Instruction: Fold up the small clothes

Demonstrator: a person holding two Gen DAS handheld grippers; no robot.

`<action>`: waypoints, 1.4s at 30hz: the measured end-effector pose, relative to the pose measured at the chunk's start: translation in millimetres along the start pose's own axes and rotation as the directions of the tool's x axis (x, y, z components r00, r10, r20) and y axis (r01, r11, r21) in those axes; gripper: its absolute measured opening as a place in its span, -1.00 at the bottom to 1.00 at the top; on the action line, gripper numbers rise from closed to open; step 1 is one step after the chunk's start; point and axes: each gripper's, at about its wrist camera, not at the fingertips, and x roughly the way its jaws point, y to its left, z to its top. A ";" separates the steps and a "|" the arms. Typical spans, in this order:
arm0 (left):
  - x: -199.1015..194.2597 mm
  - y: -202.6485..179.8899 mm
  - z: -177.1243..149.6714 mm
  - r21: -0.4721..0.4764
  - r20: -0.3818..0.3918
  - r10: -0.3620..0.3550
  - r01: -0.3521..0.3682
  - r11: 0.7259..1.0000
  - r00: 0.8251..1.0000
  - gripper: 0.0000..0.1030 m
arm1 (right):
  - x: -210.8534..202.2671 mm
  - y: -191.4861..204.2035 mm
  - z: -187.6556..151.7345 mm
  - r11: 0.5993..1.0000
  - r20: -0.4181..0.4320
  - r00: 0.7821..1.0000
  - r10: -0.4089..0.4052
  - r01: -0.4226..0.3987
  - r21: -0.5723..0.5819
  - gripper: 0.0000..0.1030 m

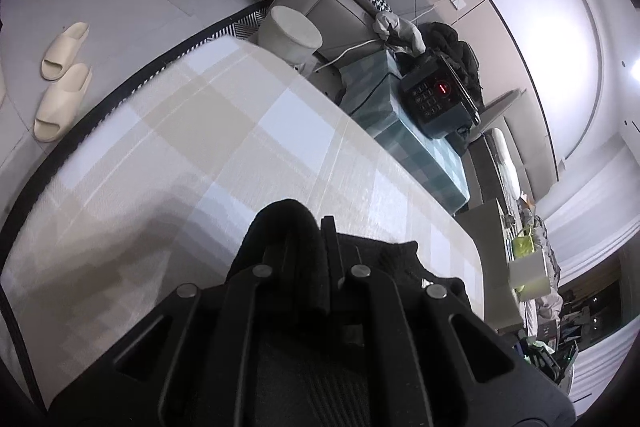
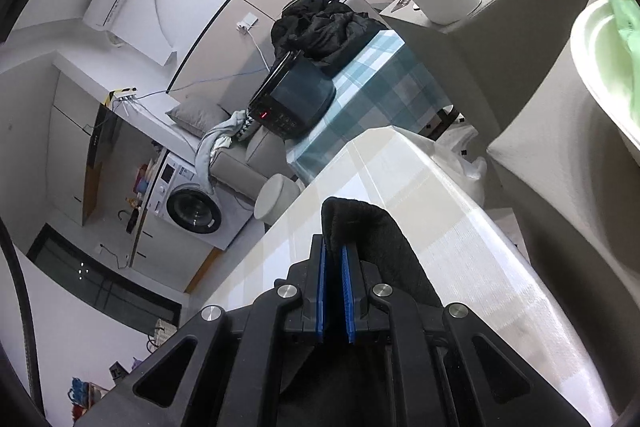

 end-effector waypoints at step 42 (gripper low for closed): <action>-117.8 30.6 -121.5 0.160 -0.052 0.206 -0.195 0.968 0.977 -0.35 | 10.5 93.9 -103.0 0.966 -0.299 0.953 0.037 -0.110 -0.233 -0.15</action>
